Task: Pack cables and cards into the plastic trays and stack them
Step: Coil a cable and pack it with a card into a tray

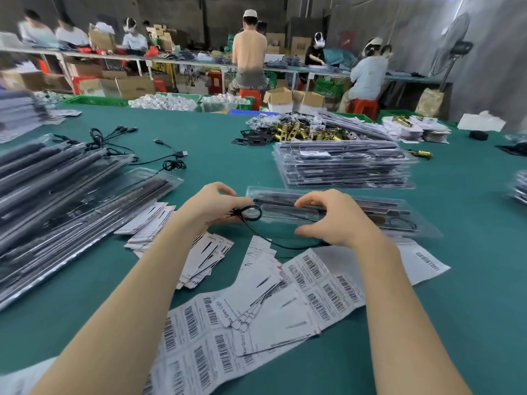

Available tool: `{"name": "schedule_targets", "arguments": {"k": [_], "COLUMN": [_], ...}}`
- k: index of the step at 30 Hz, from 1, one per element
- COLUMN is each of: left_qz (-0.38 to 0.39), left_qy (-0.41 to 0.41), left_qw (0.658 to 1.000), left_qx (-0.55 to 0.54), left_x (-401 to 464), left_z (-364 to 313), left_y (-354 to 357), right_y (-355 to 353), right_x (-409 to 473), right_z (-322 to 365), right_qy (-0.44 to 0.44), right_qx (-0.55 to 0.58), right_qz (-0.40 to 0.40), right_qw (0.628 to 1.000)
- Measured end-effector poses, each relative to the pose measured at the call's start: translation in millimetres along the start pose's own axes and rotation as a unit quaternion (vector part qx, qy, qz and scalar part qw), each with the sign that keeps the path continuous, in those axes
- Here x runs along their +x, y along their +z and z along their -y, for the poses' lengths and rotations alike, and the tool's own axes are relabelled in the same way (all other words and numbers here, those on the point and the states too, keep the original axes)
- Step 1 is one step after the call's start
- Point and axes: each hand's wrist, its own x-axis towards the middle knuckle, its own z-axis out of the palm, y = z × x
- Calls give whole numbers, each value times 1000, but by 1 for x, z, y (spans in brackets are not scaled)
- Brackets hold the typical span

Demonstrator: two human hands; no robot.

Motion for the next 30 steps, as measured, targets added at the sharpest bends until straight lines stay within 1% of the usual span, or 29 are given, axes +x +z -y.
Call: {"name": "schedule_targets", "arguments": {"k": [1,2,3,5,7,10,13,15,17,20,22,25,26,28,30], "left_qz": [19,37,46,49,54,50,24,14,21,43,42,32,37,49,26], "left_qy": [-13,-20,-21,-20,-20,-17,4,11,4,-8,3,58,70,76,87], "left_qw": [1000,999,999,998,995,990,986,985,982,981,974,939,937,948,955], "left_qx": [-21,-28,-18,30,86,130,163,172,185,188,223,337,340,304,283], "left_x": [0,0,0,-1,-2,-3,-2,0,0,-1,-2,-1,-1,1,1], "left_z": [0,-1,-1,-2,-3,-4,-1,0,-2,-3,-5,-8,-8,-5,0], "left_y": [-3,-6,-10,-14,-16,-18,-18,-16,-13,-12,-9,-5,-5,-5,-4], "right_y": [3,7,12,21,31,35,34,34,41,59,65,68,70,75,76], "right_x": [0,1,2,3,3,4,6,10,13,18,21,26,28,34,42], "right_z": [0,0,-1,-3,-5,-10,-11,-4,10,29,34,44,49,60,68], "right_qy": [2,5,8,12,20,19,-15,-38,-59,-73,-55,-11,3,32,63], "right_qx": [0,-4,-12,-20,-14,-21,-22,-7,4,-23,-36,-38,-46,-61,-92], "right_qz": [-3,-25,-65,-134,-155,-155,-125,-135,-149,-121,-118,-118,-114,-106,-91], "right_qw": [1000,1000,998,991,988,988,992,990,987,990,991,992,992,992,990]}}
